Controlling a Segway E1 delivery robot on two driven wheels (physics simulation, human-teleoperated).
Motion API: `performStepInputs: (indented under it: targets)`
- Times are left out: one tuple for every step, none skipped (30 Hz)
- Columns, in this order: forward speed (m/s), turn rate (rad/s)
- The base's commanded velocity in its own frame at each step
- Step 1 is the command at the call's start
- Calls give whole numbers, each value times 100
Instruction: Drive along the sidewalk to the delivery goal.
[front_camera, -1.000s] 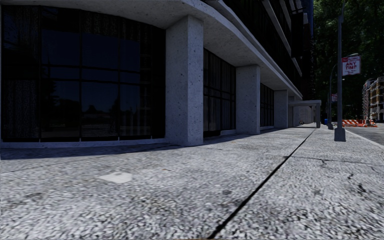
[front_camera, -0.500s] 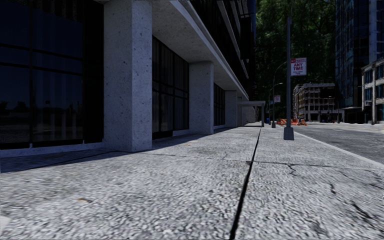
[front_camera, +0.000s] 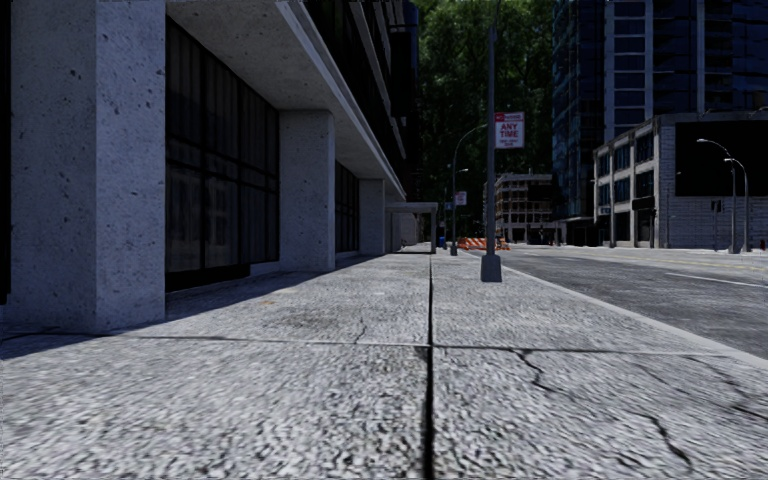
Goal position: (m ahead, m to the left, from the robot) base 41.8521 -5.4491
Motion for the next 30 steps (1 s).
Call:
performStepInputs:
  targets:
    - [200,0]
    - [200,0]
    - [200,0]
    - [200,0]
    - [200,0]
    - [200,0]
    - [200,0]
    - [200,0]
    - [200,0]
    - [200,0]
    - [200,0]
    - [200,0]
    - [200,0]
    - [200,0]
    - [200,0]
    - [200,0]
    - [200,0]
    - [200,0]
    - [200,0]
    - [200,0]
    - [200,0]
    - [200,0]
    - [200,0]
    - [200,0]
    - [200,0]
    - [200,0]
    - [200,0]
    - [200,0]
    - [200,0]
    - [200,0]
